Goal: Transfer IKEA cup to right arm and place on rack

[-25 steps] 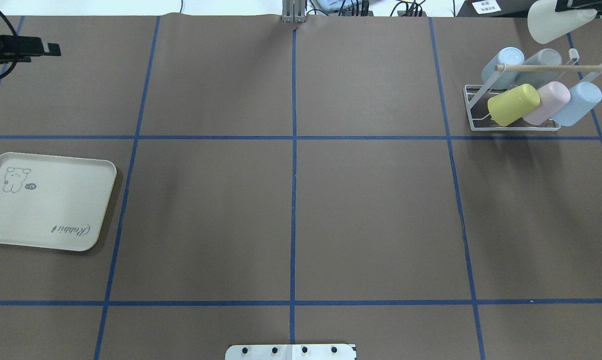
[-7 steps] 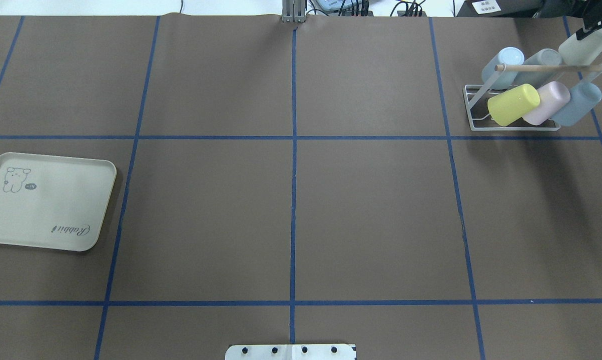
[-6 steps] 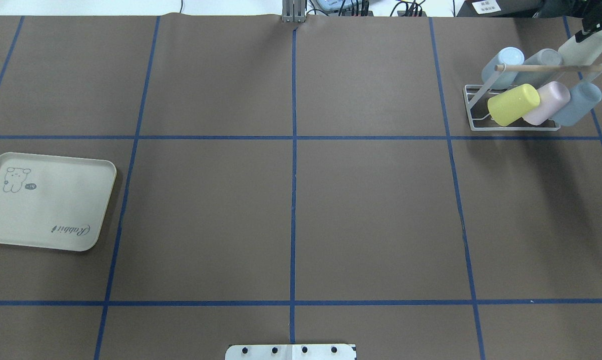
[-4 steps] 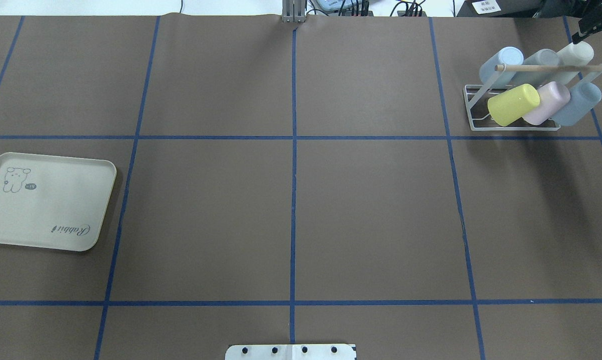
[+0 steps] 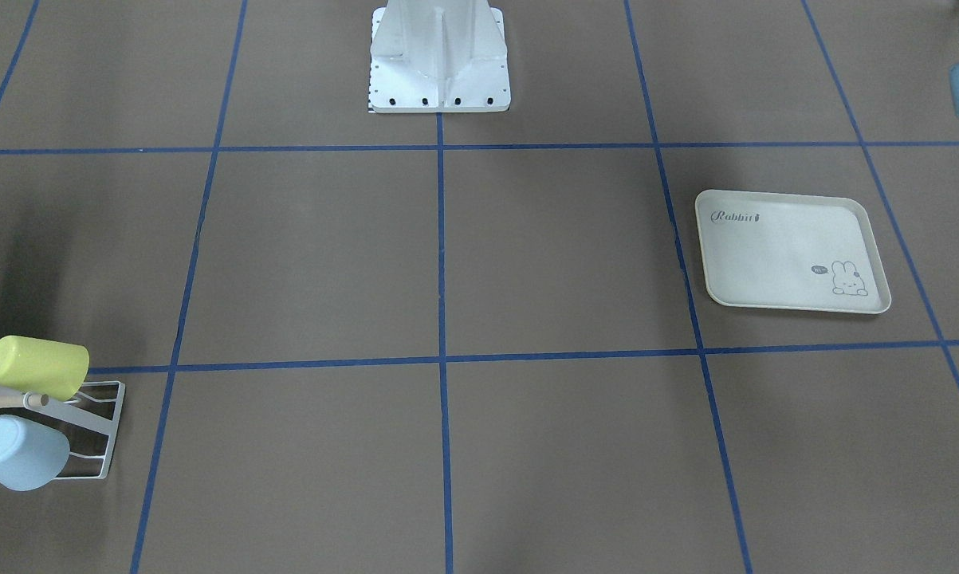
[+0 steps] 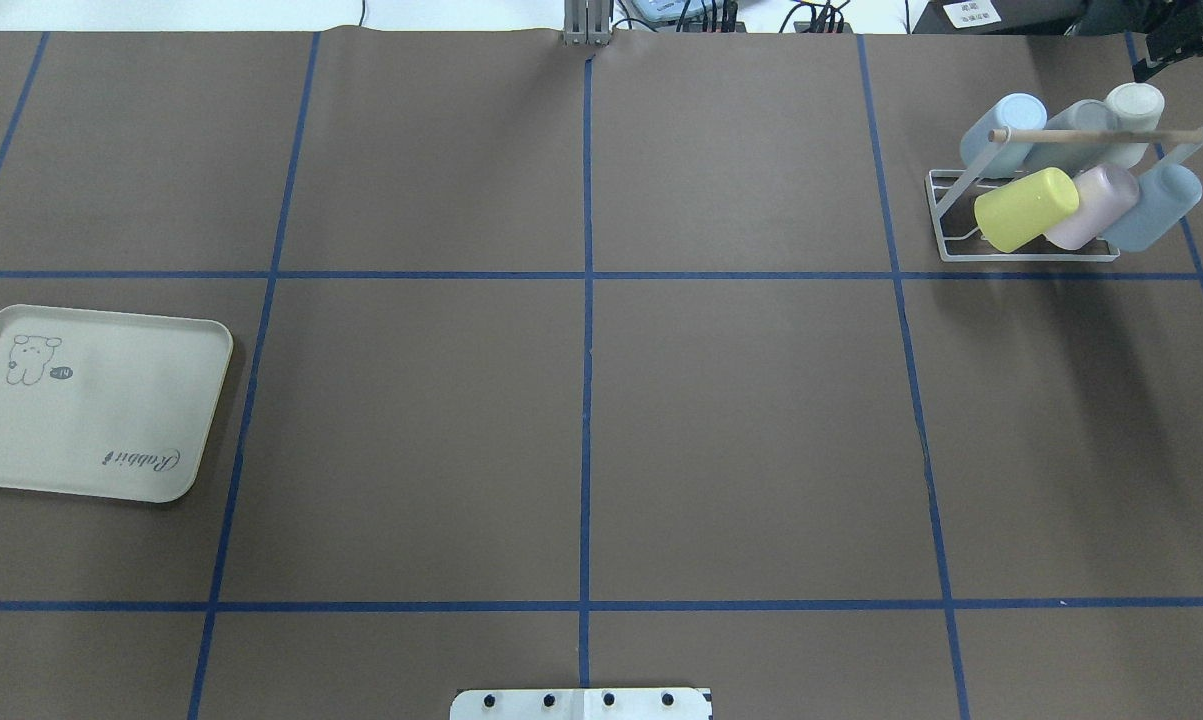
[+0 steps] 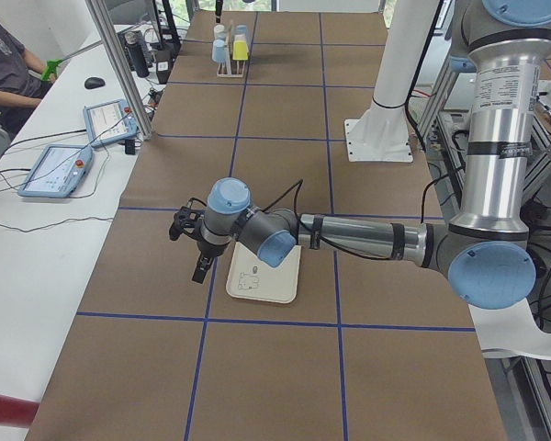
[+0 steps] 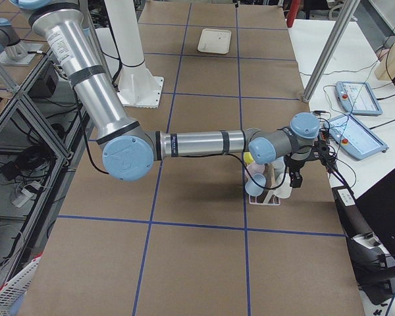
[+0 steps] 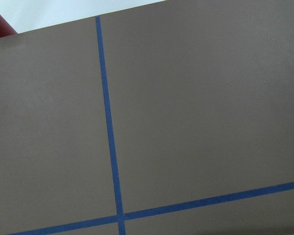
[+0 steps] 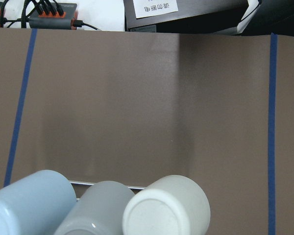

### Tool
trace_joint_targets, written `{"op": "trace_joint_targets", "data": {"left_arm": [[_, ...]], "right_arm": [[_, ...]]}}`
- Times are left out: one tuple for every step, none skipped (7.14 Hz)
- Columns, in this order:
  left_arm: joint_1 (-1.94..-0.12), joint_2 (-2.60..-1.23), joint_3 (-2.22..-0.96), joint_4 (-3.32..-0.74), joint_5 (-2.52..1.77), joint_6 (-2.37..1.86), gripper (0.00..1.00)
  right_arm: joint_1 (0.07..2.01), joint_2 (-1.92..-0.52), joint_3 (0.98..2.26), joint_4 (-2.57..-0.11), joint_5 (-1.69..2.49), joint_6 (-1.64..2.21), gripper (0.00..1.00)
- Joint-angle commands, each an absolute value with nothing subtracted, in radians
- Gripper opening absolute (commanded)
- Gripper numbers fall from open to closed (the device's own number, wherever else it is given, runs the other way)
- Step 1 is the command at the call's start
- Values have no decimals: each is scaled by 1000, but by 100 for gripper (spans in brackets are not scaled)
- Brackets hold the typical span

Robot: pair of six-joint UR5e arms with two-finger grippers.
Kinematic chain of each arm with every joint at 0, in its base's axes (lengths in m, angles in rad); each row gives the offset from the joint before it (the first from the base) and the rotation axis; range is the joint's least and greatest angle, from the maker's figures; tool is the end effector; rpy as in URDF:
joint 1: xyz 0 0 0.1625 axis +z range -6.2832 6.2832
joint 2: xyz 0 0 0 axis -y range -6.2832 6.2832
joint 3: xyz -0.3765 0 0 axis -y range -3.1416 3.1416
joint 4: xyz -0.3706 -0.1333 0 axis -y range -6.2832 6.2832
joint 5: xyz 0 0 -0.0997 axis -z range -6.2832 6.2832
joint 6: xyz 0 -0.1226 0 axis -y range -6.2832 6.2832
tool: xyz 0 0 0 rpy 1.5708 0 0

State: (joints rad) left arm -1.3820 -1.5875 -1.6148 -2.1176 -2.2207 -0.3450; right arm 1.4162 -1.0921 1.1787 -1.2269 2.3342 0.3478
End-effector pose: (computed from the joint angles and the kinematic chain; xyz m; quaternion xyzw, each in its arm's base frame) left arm 0.0384 -0.5157 0.5397 0.1931 0.3686 0.0246 0.9090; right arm -0.0552 -0.6697 0.5035 0.1015 -0.4018 0.0083 0.9101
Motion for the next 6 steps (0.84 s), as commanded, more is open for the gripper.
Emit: {"op": "trace_joint_targets", "data": {"left_arm": [[-1393,-1591,-1612,-2023,-2301,-342,100],[-1420,-1592,-1612,-1964,-2350,-331,100],[-1431,-1594,-1612,-1860,-2382,-242,100],[-1459,-1604,-1626,-1745,-2384,-144,100],[-1462,-1635,-1635,-1642,-2382,-103,100],[-1463,-1644,-1644,-1603,-2384,-101,100]], "right_arm": [[1452,-1120,1228,-1232,2373,348,98],[1466,-1208,1317,-1223,2382,345,99],[1482,-1318,1438,-1227,2376,347,99],[1486,-1424,1512,-1229,2359,348,99],[1485,-1486,1566,-1233,2343,348,99],[1485,-1521,1616,-1288,2341,348,99]]}}
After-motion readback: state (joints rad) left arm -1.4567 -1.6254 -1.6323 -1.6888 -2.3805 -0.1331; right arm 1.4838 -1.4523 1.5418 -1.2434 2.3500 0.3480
